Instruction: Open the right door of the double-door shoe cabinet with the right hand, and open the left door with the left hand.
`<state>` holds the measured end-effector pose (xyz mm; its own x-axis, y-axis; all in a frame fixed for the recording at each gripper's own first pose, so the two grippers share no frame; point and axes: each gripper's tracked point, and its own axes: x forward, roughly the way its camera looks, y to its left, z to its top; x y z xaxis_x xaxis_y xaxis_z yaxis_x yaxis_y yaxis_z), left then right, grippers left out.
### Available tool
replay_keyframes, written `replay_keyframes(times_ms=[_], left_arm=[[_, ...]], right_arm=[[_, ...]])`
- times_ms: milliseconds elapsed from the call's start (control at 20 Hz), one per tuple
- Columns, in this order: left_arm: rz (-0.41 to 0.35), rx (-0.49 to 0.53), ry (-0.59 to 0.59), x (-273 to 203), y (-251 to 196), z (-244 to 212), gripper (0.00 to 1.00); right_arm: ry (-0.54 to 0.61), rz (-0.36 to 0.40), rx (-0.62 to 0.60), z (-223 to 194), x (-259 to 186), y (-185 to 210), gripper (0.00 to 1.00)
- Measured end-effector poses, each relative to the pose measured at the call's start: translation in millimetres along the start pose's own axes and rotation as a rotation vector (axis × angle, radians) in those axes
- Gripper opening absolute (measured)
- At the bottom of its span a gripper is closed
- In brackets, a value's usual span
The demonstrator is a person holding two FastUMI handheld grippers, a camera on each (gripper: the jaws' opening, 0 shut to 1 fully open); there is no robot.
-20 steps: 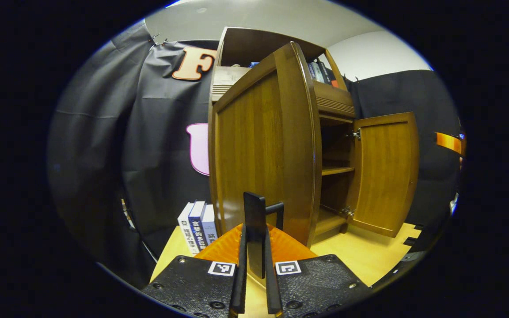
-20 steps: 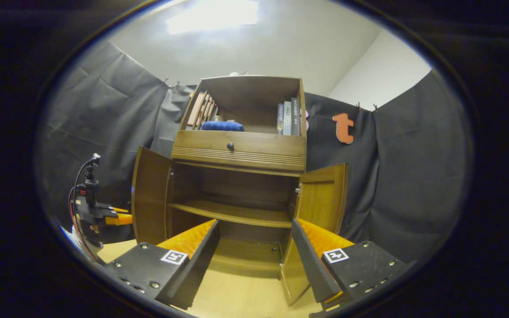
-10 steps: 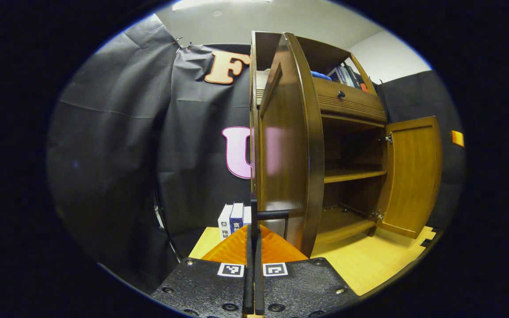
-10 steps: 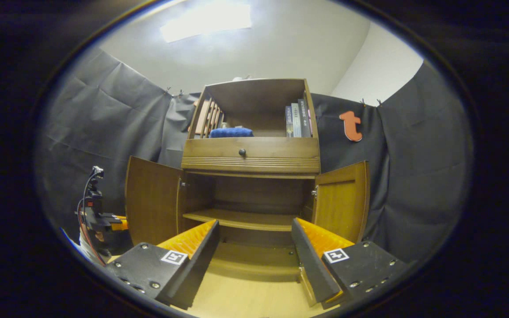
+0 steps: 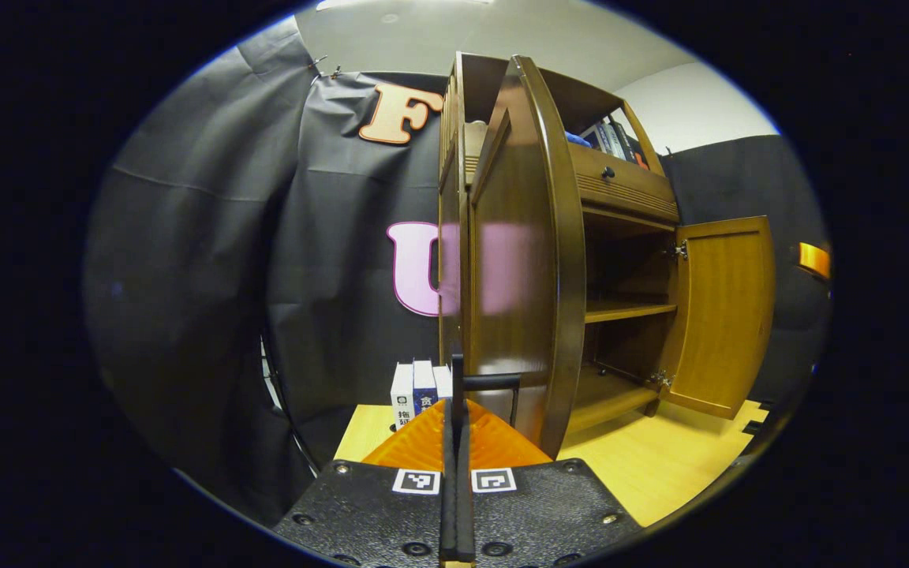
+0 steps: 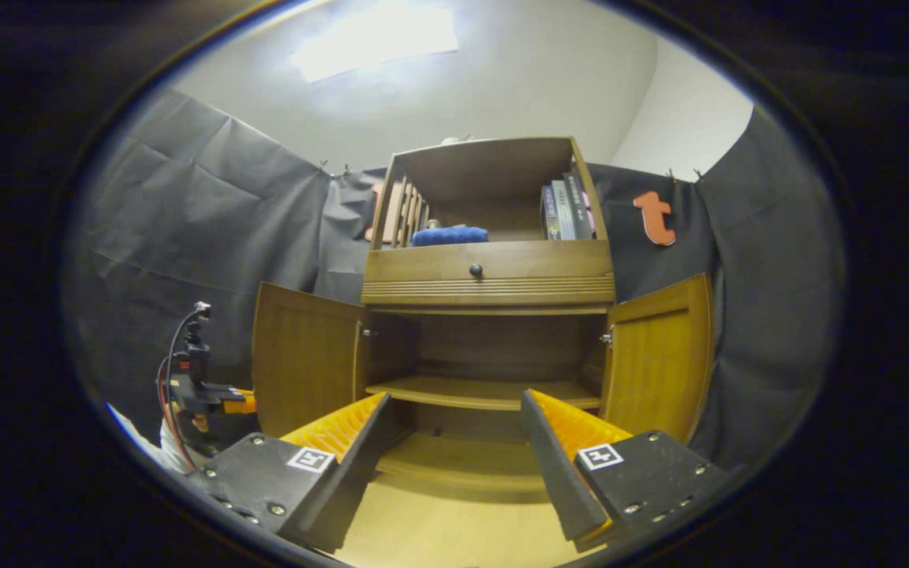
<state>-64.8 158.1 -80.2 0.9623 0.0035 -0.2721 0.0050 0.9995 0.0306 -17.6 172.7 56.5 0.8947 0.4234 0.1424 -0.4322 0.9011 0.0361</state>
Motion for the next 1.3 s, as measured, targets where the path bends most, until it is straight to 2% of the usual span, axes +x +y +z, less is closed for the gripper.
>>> replay_keyframes(times_ms=[300, 400, 450, 550, 750, 900, 950, 1000, 1100, 1250, 1300], left_arm=[[-0.022, 0.004, 0.001, -2, -1, 0, 0.01], [-0.032, 0.013, 0.03, -9, -5, -7, 0.06], [-0.037, 0.009, 0.032, -15, -6, -6, 0.05], [-0.058, -0.009, 0.01, -22, -10, 0, 0.08], [0.002, -0.047, 0.005, -37, 1, 4, 0.29], [0.048, -0.068, 0.003, -45, 3, 10, 0.63], [0.069, -0.059, -0.004, -48, 5, 13, 0.6], [0.091, -0.05, -0.017, -52, 6, 17, 0.53], [0.117, -0.023, -0.047, -61, 2, 29, 0.67], [0.135, -0.021, -0.083, -73, -10, 46, 0.65], [0.145, -0.023, -0.1, -77, -13, 54, 0.77]], right_arm=[[0.003, -0.006, -0.006, -1, -1, 0, 0.96], [0.01, -0.016, -0.007, -6, -2, -4, 0.96], [0.011, -0.023, -0.008, -8, -4, -8, 0.95], [0.0, -0.047, -0.001, -8, -8, -15, 0.95], [-0.023, -0.025, 0.041, -7, -15, -11, 0.96], [-0.019, -0.029, 0.043, -10, -21, -18, 0.95], [-0.015, -0.029, 0.043, -10, -22, -19, 0.95], [-0.013, -0.029, 0.043, -10, -25, -20, 0.95], [-0.013, -0.027, 0.043, -9, -29, -23, 0.96], [-0.014, -0.029, 0.049, -7, -38, -31, 0.96], [-0.018, -0.032, 0.052, -7, -42, -34, 0.96]])
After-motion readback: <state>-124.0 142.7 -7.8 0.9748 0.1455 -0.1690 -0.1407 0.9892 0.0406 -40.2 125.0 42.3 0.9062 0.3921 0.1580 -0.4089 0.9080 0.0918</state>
